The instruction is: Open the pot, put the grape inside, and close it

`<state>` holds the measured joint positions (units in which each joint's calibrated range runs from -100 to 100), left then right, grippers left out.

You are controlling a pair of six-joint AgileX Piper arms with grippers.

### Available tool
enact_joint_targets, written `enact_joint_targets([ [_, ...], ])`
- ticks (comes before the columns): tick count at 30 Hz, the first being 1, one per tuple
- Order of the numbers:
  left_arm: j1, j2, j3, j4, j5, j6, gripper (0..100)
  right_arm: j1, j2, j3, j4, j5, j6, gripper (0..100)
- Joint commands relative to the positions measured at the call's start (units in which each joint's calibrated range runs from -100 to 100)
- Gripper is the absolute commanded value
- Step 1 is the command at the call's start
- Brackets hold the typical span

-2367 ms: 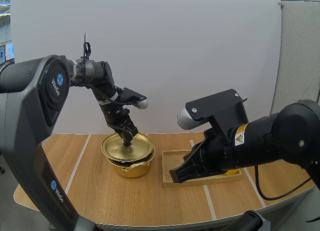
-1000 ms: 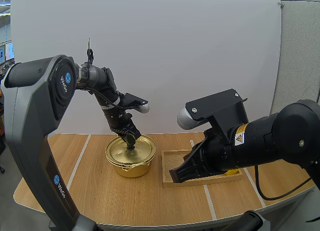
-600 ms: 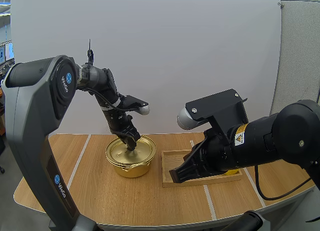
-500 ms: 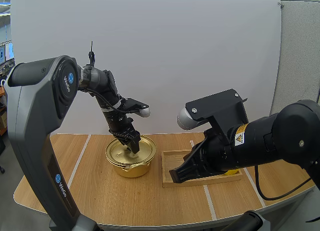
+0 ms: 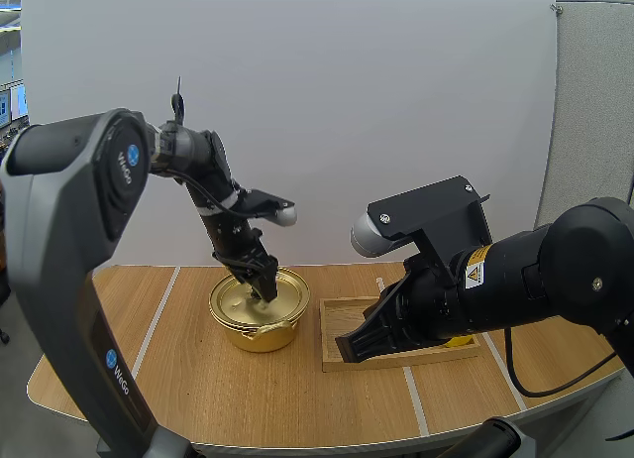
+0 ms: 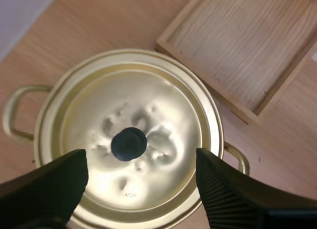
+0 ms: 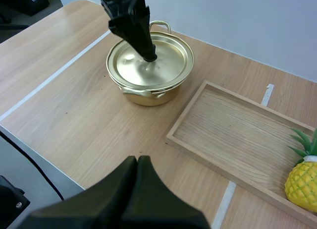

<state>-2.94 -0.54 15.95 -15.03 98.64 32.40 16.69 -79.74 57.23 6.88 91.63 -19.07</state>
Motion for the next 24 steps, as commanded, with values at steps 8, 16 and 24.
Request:
enact_joint_targets([
  [8, -0.12, -21.33, -2.77, -0.6, 1.36, -1.96, 100, -0.19, -0.43, 0.2, -0.12, -1.1, 0.07, 0],
  [16, -0.12, -39.42, -2.77, 1.37, 1.36, -5.68, 100, -0.19, -0.43, 0.2, -0.34, -1.1, 0.07, 0],
  [24, -0.12, -52.84, -2.77, 2.47, 1.36, -10.2, 100, -1.81, -3.15, 0.2, -1.57, -2.79, 0.07, 0],
])
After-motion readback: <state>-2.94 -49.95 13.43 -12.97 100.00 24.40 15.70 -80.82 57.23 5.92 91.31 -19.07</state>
